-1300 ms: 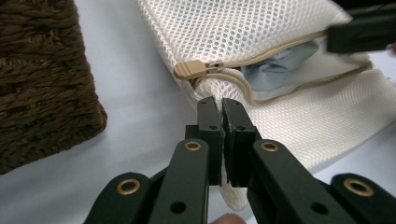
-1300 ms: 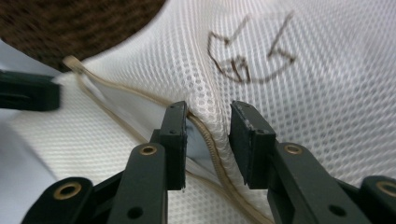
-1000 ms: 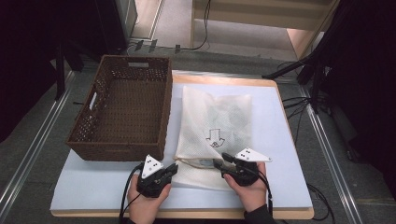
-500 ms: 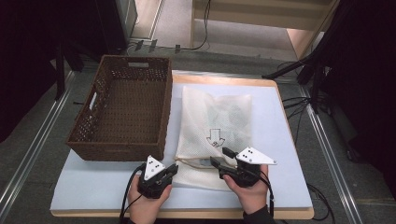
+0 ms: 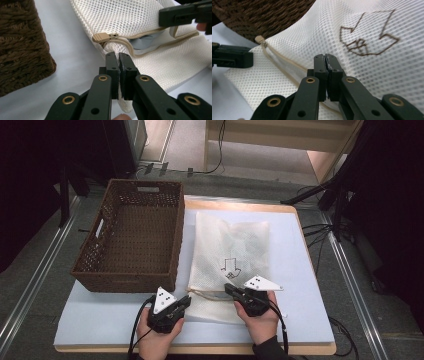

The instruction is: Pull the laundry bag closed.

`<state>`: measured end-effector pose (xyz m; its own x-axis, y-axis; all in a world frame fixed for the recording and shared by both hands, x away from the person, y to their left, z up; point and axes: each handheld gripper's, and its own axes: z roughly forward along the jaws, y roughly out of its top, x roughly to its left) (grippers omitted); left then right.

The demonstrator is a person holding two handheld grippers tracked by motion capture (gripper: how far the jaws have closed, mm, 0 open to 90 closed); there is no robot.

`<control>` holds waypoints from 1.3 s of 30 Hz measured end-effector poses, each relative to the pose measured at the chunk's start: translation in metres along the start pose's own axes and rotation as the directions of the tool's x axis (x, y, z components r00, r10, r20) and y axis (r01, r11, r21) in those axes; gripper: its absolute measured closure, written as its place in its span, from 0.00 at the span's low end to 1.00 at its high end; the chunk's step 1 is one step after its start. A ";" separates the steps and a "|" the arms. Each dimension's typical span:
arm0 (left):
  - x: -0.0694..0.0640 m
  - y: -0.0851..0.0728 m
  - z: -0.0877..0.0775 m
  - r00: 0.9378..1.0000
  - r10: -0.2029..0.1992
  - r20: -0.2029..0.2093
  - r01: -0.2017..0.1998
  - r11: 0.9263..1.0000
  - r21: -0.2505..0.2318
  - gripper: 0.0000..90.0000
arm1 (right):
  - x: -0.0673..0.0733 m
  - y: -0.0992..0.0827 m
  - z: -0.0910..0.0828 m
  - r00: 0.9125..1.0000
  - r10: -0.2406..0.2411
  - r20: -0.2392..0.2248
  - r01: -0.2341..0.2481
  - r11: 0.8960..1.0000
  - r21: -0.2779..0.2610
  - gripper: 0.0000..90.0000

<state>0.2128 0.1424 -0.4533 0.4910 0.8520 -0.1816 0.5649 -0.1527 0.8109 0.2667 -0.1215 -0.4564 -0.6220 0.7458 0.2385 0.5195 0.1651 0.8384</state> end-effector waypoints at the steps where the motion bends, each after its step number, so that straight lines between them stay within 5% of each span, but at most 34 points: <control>1: 0.000 0.000 0.000 1.000 0.000 0.001 0.000 1.000 -0.002 0.97 | 0.002 0.000 0.001 1.000 -0.004 -0.012 0.004 1.000 -0.006 0.94; 7: -0.002 0.000 0.001 1.000 0.006 0.001 -0.006 1.000 -0.002 0.97 | 0.021 0.006 -0.005 0.999 -0.042 -0.019 0.041 0.996 -0.081 0.89; 11: -0.004 0.001 0.001 1.000 0.007 -0.001 -0.007 1.000 -0.004 0.97 | 0.037 0.012 -0.004 0.994 -0.083 -0.068 0.076 0.992 -0.096 0.92; 18: -0.007 0.001 0.002 1.000 0.021 -0.007 -0.021 1.000 -0.002 0.97 | 0.061 0.020 0.019 0.985 -0.133 -0.112 0.126 0.990 -0.067 0.91; 24: -0.007 0.001 0.002 1.000 0.025 -0.005 -0.025 1.000 0.003 0.97 | 0.068 0.027 0.041 0.981 -0.146 -0.131 0.144 0.989 -0.025 0.85; 29: -0.008 0.001 0.002 1.000 0.025 -0.006 -0.025 1.000 0.001 0.97 | 0.071 0.032 0.053 0.980 -0.167 -0.104 0.168 0.986 0.003 0.82; 39: -0.007 0.001 0.003 0.999 0.032 -0.008 -0.032 0.999 0.010 0.97 | 0.076 0.030 0.064 0.969 -0.220 -0.108 0.226 0.973 0.046 0.80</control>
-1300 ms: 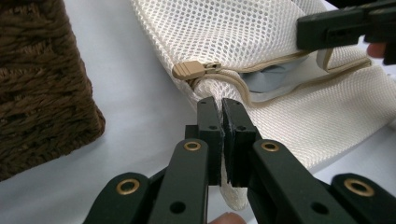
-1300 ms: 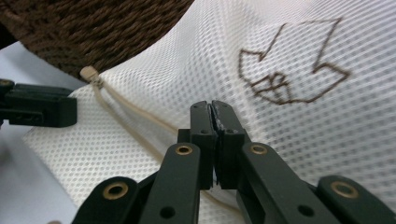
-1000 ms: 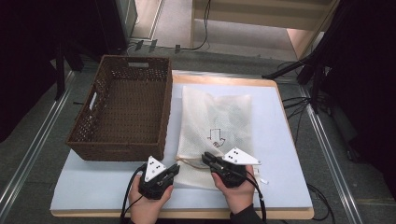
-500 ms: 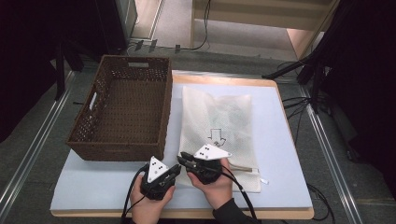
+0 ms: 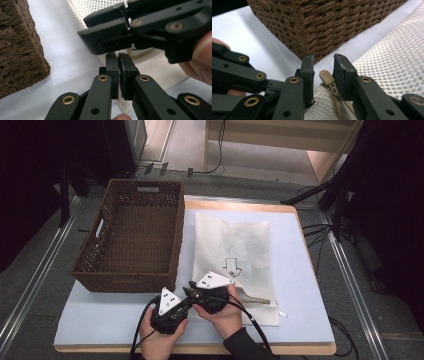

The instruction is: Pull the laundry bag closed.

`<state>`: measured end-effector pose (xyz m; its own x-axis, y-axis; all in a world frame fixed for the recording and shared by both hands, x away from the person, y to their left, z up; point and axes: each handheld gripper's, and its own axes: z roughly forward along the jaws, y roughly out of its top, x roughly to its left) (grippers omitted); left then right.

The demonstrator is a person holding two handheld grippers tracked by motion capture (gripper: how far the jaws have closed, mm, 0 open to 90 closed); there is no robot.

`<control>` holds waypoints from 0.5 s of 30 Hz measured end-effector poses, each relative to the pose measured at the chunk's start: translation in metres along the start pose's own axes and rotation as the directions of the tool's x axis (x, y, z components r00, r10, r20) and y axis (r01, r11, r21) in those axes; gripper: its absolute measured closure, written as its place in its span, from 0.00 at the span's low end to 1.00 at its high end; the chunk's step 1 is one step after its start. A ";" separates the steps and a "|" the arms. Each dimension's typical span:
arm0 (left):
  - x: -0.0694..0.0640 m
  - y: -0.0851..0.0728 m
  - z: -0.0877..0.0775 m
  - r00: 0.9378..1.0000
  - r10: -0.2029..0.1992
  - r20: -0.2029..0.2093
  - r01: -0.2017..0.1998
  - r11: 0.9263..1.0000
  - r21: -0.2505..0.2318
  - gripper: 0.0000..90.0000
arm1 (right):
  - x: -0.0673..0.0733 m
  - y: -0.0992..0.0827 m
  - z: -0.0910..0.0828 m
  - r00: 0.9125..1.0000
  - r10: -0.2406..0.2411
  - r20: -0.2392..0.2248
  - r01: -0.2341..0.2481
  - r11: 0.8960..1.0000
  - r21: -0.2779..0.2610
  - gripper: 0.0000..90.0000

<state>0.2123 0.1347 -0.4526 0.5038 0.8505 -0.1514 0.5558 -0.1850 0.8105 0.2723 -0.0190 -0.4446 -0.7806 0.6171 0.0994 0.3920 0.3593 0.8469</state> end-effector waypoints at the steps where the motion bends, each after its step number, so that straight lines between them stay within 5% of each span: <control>1: 0.000 0.000 0.000 1.000 -0.004 -0.002 0.004 1.000 0.003 0.97 | 0.000 0.000 0.000 1.000 -0.007 -0.002 0.007 1.000 0.003 0.82; 15: 0.003 -0.001 0.001 1.000 -0.021 0.010 0.020 1.000 0.004 0.97 | -0.006 -0.004 -0.012 1.000 0.028 -0.011 -0.028 0.999 -0.037 0.89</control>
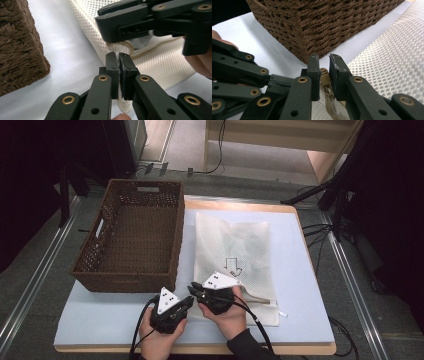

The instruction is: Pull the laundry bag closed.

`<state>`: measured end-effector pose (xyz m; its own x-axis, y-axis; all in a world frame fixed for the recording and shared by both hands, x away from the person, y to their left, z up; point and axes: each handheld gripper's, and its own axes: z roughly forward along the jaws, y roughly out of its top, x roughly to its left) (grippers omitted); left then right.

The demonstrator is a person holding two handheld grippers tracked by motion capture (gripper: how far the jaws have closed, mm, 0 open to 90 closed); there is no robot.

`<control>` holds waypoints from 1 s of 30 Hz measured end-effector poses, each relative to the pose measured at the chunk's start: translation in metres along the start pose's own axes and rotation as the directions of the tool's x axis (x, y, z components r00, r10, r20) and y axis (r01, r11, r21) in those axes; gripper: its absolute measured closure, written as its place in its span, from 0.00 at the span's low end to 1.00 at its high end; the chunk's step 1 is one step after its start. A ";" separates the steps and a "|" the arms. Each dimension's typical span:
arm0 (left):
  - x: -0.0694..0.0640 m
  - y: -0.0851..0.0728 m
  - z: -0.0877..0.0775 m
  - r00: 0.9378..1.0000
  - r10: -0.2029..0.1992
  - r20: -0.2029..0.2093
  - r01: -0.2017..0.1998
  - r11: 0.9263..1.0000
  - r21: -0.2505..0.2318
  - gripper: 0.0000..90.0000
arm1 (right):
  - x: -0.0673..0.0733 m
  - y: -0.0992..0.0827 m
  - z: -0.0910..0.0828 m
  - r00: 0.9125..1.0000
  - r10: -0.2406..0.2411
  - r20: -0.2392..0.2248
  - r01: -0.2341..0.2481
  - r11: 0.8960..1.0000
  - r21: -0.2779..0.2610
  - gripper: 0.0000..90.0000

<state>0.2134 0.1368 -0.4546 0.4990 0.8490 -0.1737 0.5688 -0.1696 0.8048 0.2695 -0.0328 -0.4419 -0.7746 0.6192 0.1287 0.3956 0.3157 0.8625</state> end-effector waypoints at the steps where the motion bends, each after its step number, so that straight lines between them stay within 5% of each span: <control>1: 0.000 0.000 0.000 1.000 -0.003 -0.001 0.003 1.000 0.001 0.97 | 0.000 -0.001 -0.002 1.000 0.003 -0.002 -0.003 1.000 -0.003 0.89; 9: 0.003 0.000 0.000 1.000 -0.016 -0.001 0.016 1.000 0.002 0.97 | -0.001 -0.008 -0.014 1.000 0.004 0.010 -0.004 0.999 -0.038 0.91; 14: 0.003 0.000 0.000 1.000 -0.019 -0.001 0.019 1.000 -0.001 0.97 | -0.007 -0.018 -0.018 0.997 0.072 -0.011 -0.072 0.997 -0.039 0.91; 22: 0.003 0.000 0.000 1.000 -0.023 -0.001 0.023 1.000 -0.008 0.97 | -0.012 -0.027 -0.021 0.997 0.077 -0.002 -0.077 0.995 -0.059 0.84; 30: 0.003 -0.001 0.000 1.000 -0.027 -0.002 0.027 0.999 -0.019 0.97 | -0.016 -0.034 -0.027 0.987 0.162 -0.010 -0.163 0.984 -0.070 0.79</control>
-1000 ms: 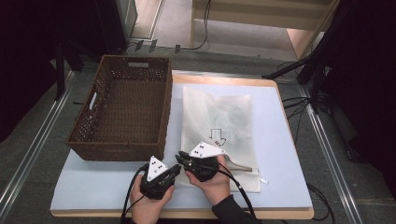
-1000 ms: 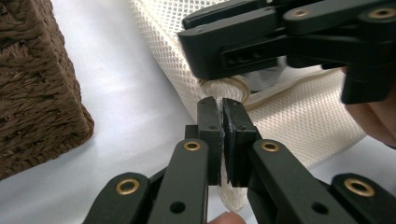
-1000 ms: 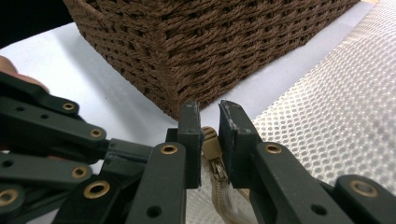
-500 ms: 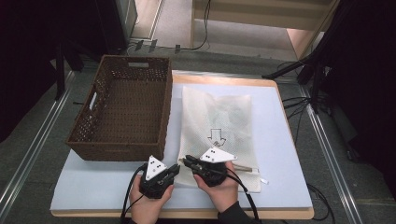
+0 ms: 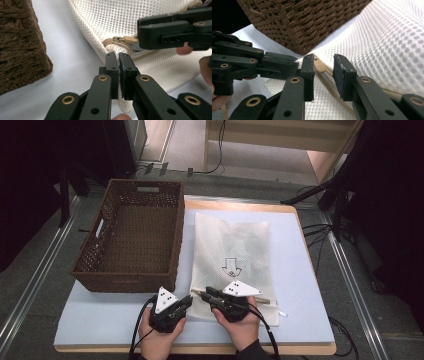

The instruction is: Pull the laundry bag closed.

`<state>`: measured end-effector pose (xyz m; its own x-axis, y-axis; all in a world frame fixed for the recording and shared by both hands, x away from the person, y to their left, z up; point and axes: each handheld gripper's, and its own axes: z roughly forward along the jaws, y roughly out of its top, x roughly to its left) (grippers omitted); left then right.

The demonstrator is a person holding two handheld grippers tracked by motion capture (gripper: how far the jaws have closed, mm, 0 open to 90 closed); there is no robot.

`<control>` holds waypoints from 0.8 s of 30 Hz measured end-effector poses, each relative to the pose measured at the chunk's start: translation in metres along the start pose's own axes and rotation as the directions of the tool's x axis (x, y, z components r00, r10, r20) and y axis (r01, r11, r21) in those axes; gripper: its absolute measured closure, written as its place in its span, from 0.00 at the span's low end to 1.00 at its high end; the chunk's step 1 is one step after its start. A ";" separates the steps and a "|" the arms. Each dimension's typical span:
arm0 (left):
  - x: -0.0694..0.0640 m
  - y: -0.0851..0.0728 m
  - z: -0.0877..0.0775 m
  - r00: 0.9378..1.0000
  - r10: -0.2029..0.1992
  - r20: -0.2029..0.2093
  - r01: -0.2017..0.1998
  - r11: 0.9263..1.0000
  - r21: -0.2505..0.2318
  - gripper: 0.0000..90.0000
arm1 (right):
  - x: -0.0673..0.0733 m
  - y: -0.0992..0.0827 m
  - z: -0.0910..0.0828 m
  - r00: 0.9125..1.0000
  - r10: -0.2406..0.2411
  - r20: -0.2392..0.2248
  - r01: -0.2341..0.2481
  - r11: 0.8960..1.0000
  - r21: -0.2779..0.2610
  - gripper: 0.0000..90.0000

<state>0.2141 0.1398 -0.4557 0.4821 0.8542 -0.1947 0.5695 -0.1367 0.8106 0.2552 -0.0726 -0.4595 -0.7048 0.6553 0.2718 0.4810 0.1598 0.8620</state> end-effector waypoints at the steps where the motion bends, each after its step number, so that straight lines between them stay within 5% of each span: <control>1: 0.000 0.000 0.000 1.000 0.000 -0.001 0.000 1.000 -0.003 0.97 | -0.001 0.000 0.000 1.000 0.020 -0.011 -0.020 1.000 0.013 0.79; 9: -0.001 -0.001 -0.001 1.000 0.014 -0.010 -0.014 1.000 -0.020 0.97 | -0.004 -0.001 0.000 0.985 0.173 -0.008 -0.173 0.985 0.020 0.78; 16: -0.003 -0.002 -0.001 1.000 0.026 -0.010 -0.026 0.999 -0.021 0.97 | -0.005 -0.003 0.004 0.971 0.240 -0.014 -0.240 0.970 0.029 0.85; 20: -0.005 -0.003 0.001 0.999 0.035 -0.002 -0.035 0.999 -0.014 0.97 | -0.004 -0.003 0.006 0.971 0.236 -0.041 -0.235 0.972 0.030 0.89; 24: -0.004 -0.004 0.001 0.999 0.033 0.004 -0.033 0.999 -0.008 0.96 | -0.001 -0.002 0.005 0.981 0.191 -0.033 -0.190 0.982 0.017 0.91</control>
<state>0.2111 0.1366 -0.4585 0.5033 0.8473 -0.1696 0.5479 -0.1611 0.8209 0.2572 -0.0694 -0.4640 -0.6170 0.6491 0.4449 0.6150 0.0450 0.7872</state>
